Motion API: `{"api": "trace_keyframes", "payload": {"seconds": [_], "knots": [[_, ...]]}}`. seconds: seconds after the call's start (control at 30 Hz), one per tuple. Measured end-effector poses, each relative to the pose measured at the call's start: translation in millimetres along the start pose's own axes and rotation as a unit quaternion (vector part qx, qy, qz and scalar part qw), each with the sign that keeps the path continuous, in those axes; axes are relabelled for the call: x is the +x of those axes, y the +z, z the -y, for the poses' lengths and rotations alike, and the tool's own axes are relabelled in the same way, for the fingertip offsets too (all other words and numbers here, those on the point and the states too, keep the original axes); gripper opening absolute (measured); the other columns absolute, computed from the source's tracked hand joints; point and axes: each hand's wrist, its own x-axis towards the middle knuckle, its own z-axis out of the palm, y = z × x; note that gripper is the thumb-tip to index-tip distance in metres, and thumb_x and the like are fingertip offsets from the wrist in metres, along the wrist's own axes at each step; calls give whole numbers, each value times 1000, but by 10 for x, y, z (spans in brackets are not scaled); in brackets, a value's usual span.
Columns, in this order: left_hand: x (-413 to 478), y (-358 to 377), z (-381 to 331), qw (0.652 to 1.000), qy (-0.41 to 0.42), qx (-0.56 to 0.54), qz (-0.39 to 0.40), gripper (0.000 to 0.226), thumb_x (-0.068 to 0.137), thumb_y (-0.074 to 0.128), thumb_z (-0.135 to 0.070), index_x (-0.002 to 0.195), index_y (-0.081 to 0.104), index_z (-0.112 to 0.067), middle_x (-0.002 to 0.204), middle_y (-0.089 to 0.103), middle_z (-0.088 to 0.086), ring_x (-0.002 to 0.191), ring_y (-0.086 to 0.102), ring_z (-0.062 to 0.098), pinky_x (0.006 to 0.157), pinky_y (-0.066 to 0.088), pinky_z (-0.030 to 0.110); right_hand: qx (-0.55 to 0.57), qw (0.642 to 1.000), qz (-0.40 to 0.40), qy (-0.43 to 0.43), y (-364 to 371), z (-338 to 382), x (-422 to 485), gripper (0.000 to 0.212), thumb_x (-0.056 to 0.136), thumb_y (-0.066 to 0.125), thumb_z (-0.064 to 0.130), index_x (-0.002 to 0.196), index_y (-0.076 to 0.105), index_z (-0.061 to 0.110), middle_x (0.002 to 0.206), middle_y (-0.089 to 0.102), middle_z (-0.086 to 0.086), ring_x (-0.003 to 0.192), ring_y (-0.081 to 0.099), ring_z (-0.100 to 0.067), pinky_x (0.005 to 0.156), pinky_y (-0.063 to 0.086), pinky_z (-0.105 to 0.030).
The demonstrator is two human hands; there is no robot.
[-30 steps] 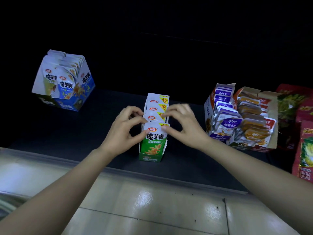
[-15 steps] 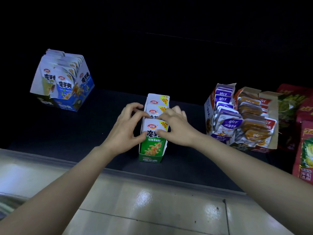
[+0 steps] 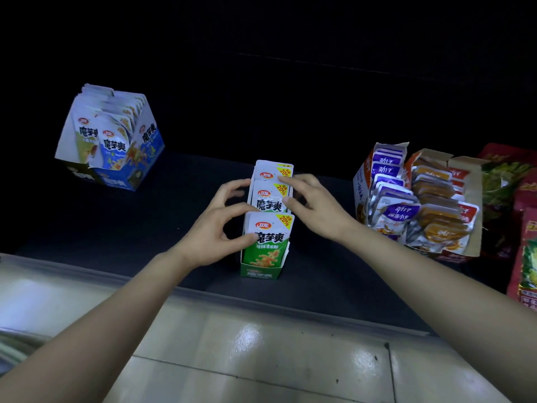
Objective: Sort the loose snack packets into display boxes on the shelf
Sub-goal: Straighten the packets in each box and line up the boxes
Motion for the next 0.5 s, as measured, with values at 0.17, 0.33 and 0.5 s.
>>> {"api": "trace_keyframes", "payload": {"seconds": [0.17,0.33,0.5], "knots": [[4,13,-64,999,-13,-38,-20,31,81,70,-45,106,70,-26,153,31,-10,135,42,11,103,39,16,-12,997,-35,-62,-37,-19,12,68,93,63,17,151,31,24,157,22,1,135,38,-13,99,45,-30],[21,15,-76,993,45,111,-26,39,89,59,-42,119,63,-18,146,46,-10,141,34,9,114,33,42,-17,995,-48,-89,-108,-9,65,68,94,60,10,152,28,19,148,38,0,128,41,-9,93,43,-21],[-14,6,-119,981,74,176,-27,57,91,54,-47,140,52,-17,134,57,-3,141,28,5,120,13,27,-46,992,-71,-96,-85,-38,123,56,93,61,9,146,42,12,126,51,-3,115,47,-13,92,42,-24]]}}
